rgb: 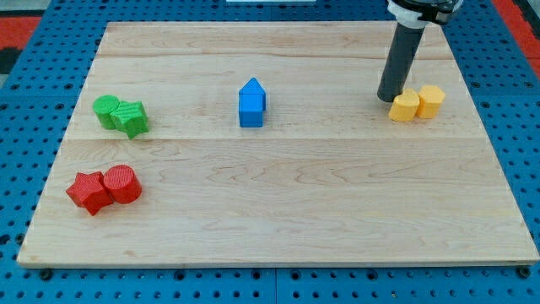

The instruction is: Point at the blue cube

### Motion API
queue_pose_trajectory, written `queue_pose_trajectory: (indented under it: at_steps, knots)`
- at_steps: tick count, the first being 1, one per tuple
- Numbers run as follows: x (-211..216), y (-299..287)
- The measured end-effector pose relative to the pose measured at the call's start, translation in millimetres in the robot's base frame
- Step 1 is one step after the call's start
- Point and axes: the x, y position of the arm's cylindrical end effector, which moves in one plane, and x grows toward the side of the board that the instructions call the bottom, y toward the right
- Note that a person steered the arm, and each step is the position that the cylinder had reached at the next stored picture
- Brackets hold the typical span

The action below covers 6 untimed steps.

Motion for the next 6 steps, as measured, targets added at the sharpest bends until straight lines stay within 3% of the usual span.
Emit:
queue_pose_trajectory:
  at_steps: [2,3,4,5,6]
  knots:
    - [20.2,-21.2]
    - [68.7,-72.7]
    - [77.4,-175.3]
    - [70.6,-228.8]
    - [72.2,-204.2]
